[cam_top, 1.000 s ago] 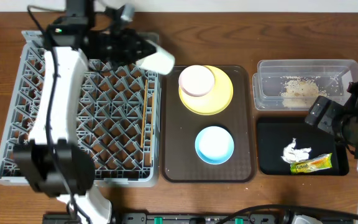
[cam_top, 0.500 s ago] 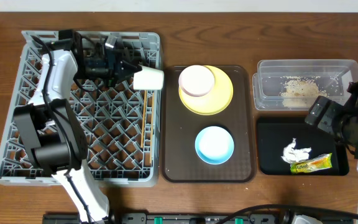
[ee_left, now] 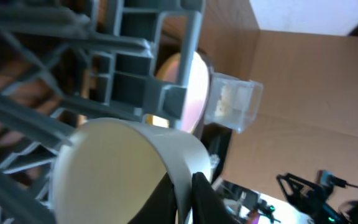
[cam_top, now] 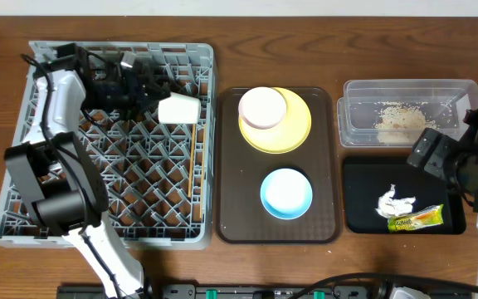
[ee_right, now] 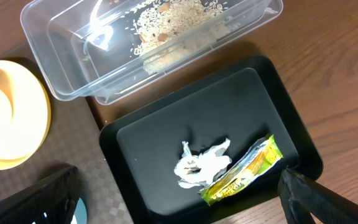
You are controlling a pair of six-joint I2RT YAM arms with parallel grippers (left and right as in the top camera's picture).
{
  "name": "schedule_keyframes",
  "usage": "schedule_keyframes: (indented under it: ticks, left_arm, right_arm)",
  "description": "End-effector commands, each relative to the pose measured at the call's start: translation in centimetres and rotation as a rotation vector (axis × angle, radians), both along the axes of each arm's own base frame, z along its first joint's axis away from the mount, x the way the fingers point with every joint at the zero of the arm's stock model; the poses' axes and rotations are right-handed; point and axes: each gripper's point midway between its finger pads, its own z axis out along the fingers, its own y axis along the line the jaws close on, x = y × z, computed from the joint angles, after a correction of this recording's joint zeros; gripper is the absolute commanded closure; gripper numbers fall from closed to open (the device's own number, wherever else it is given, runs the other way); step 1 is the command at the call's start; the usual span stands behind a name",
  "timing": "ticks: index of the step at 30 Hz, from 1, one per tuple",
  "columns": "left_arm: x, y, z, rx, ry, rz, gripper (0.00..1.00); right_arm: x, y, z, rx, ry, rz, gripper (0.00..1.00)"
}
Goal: Sort waste into correct bins and load items into the dishwasher
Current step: 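Carry the white cup left and lower it into the dish rack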
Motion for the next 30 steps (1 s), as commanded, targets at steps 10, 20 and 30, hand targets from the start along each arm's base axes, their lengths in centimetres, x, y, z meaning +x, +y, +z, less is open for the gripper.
schedule_keyframes:
  ticks: [10,20,30]
  left_arm:
    - [-1.8,3.6,-5.6,0.322,0.155,0.005,0.73]
    - [-0.9,4.7,-2.9,0.391,0.114,0.061,0.47]
    - [-1.9,5.1,7.9,0.558,-0.107,0.201,0.41]
  right_arm:
    - [0.0,-0.2,0.5,-0.004,-0.014,-0.008,0.01]
    - [0.0,-0.2,0.5,-0.004,-0.014,-0.008,0.01]
    - [0.0,-0.2,0.5,-0.004,-0.014,-0.008,0.01]
